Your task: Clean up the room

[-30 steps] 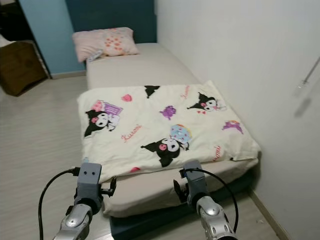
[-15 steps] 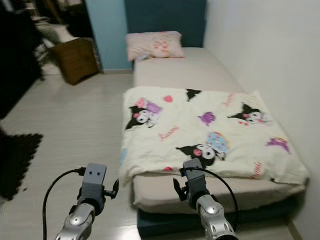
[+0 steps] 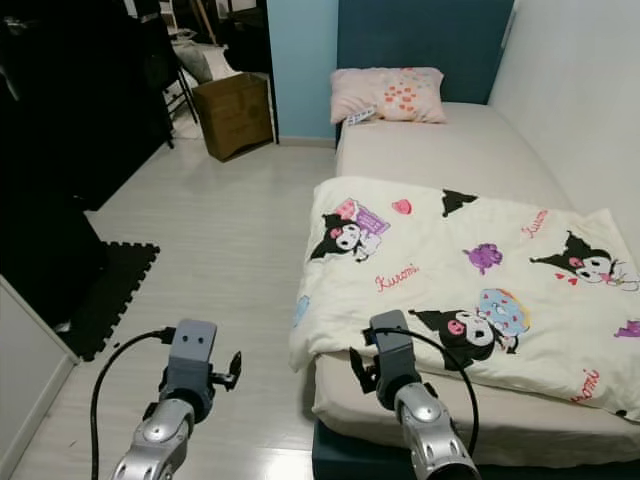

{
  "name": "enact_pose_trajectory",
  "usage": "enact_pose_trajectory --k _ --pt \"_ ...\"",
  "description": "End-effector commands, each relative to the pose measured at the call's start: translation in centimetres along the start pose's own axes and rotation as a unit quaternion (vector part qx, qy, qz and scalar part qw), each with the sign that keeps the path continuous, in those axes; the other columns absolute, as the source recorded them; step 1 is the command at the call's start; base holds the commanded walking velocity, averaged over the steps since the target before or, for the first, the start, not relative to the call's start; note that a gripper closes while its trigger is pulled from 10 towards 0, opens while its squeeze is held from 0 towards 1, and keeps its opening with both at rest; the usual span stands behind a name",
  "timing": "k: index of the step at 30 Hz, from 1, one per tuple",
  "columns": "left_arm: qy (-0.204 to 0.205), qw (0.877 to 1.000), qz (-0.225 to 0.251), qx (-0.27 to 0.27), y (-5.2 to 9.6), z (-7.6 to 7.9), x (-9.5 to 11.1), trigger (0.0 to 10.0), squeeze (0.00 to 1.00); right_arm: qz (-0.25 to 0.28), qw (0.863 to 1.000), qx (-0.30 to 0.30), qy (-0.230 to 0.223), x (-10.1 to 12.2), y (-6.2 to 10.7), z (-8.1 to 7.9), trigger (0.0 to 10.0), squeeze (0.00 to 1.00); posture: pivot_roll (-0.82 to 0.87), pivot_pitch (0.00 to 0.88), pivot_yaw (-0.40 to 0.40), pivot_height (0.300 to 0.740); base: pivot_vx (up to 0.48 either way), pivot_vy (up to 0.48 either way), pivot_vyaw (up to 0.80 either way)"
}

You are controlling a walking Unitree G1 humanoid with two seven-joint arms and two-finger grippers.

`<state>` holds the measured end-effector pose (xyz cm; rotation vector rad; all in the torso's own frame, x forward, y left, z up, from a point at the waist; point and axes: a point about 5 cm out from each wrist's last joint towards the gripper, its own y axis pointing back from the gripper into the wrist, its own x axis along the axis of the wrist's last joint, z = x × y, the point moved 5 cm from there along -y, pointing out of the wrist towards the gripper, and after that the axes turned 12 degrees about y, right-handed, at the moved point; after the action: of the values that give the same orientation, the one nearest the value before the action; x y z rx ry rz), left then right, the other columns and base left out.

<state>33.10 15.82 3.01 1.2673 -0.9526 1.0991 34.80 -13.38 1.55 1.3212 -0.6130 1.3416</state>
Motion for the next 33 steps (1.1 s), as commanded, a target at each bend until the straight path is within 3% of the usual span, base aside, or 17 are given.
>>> enact_pose_trajectory --k 1,5,33 --pt "-0.007 1.000 -0.011 0.004 0.0 -0.2 -0.6 10.0 0.00 -0.006 1.000 -0.004 -0.010 -0.7 0.3 0.0 10.0 0.00 -0.04 0.095 -0.045 0.740 0.000 0.000 0.00" --pt "0.000 1.000 -0.006 0.009 -0.1 -0.3 -0.4 10.0 0.00 -0.006 1.000 -0.004 -0.010 -0.7 0.4 0.0 10.0 0.00 -0.04 0.095 -0.045 0.740 0.000 0.000 0.00" --pt "0.019 0.999 -0.003 0.035 -0.2 -1.3 -0.1 10.0 0.00 0.000 1.000 0.000 -0.011 -0.6 0.4 0.1 10.0 0.00 -0.05 0.081 -0.058 0.740 0.000 -0.444 0.00"
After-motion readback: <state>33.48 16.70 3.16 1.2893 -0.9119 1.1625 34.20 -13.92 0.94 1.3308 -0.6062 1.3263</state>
